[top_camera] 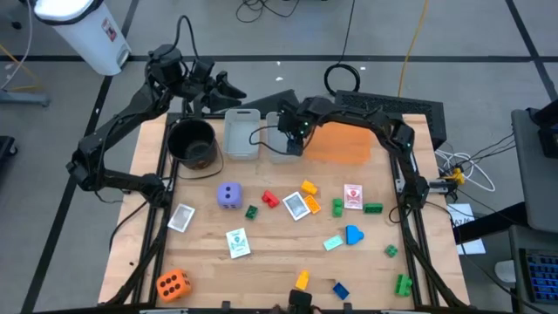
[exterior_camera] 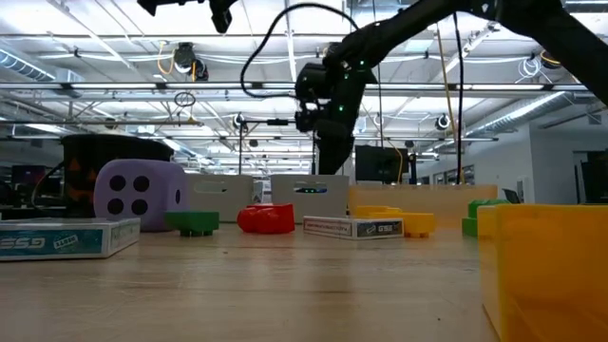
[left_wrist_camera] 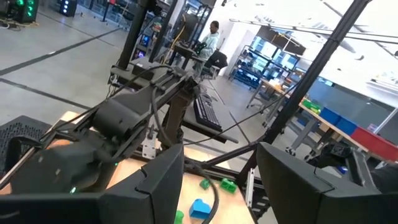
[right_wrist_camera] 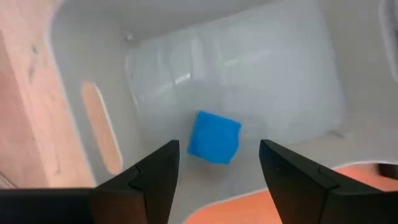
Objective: Pick & Place Toys
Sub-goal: Put the red playing card into the orange bin
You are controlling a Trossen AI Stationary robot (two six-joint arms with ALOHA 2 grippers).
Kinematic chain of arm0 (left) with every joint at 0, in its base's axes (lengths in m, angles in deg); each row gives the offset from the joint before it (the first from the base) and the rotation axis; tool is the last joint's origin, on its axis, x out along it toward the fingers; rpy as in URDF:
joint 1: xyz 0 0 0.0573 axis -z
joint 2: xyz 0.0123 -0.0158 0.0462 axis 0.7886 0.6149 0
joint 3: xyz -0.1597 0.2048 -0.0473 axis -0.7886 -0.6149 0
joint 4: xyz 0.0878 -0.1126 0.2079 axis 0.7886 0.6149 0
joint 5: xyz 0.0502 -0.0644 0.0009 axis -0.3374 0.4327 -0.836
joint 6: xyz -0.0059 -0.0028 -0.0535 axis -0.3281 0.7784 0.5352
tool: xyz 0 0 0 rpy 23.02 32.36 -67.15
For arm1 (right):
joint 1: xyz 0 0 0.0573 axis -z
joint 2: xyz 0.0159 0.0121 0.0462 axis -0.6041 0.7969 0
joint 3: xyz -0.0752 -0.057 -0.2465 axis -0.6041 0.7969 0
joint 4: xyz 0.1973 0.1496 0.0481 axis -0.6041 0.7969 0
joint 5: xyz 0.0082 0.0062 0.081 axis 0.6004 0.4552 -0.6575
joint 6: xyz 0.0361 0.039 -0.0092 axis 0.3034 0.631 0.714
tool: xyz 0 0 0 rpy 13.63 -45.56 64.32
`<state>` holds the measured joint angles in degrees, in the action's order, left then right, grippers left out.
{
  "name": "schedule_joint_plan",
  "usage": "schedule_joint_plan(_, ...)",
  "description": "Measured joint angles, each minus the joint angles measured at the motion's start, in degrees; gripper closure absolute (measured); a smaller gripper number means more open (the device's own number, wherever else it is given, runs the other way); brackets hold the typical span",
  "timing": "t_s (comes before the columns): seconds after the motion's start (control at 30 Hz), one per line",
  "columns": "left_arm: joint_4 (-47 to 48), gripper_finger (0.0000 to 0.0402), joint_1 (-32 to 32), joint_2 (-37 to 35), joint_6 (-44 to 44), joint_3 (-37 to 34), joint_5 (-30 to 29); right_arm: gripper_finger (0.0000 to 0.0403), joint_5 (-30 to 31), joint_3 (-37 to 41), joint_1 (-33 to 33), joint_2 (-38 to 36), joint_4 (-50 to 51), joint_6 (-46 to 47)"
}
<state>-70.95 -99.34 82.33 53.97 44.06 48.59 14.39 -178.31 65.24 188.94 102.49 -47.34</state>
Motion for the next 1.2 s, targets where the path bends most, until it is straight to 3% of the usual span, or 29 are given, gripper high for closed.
schedule_joint_plan(0.37,-1.38,0.019,-0.23,-0.1,-0.57,0.02,-4.42,0.0187,-0.04,0.03,-0.02,-9.06,-15.56,13.85)
schedule_joint_plan(0.63,0.97,0.019,-4.33,-6.28,-1.39,-0.46,-6.16,0.0191,-0.15,1.4,-0.53,-16.04,-27.44,23.99)
schedule_joint_plan(0.9,-2.06,0.019,-4.45,-17.96,0.99,-12.51,-11.08,0.0191,4.61,20.21,-5.27,-27.45,-56.35,30.39)
schedule_joint_plan(1.2,-13.89,0.019,-2.52,-30.14,11.87,-29.23,-20.58,0.0192,12.83,42.16,-11.17,-36.46,-83.51,32.02)
